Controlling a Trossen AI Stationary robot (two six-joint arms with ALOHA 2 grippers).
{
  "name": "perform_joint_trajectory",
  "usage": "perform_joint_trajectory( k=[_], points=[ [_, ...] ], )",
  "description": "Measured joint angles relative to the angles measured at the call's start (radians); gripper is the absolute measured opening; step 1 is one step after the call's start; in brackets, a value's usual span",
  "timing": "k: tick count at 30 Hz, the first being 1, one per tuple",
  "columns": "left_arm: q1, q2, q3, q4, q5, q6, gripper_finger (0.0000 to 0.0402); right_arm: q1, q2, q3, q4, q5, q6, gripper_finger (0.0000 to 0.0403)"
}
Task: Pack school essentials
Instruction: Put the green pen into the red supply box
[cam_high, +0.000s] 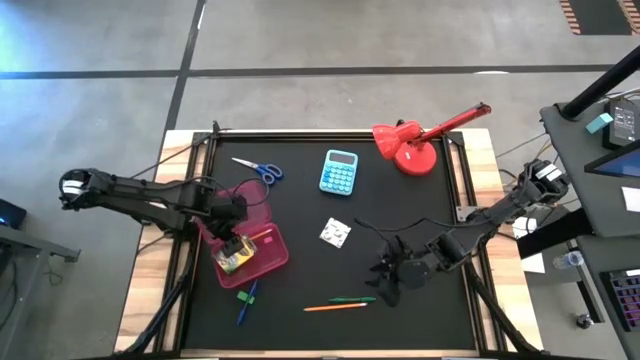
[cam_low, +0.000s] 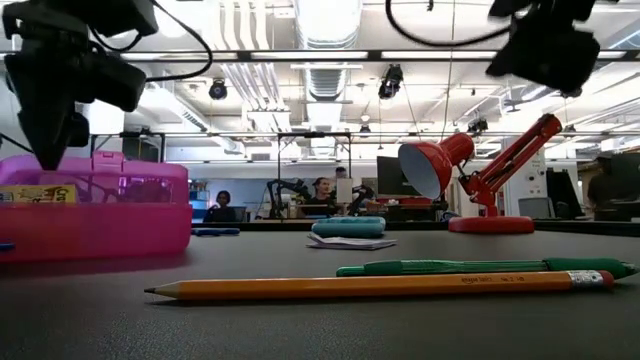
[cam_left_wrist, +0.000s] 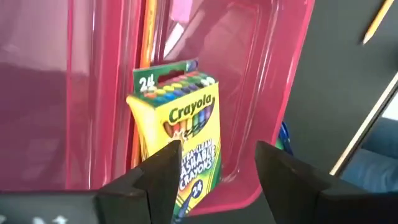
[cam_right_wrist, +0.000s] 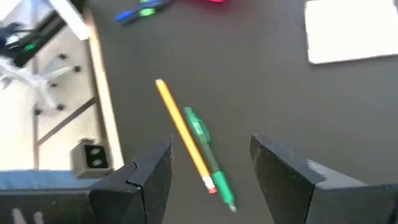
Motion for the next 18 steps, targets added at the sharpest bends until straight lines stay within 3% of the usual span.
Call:
perform_joint_trajectory(
  k=[8,18],
  points=[
    [-0.031,0.0,-0.003,0.272,-0.008,-0.079,0.0187,0.032,0.087,0.0,0.164,0.072,-0.067,0.0201],
    [-0.128,0.002,-0.004,0.746,-0.058,-0.157,0.0187,0.053,0.283,0.037,0.161,0.072,-0.246,0.0201]
  ],
)
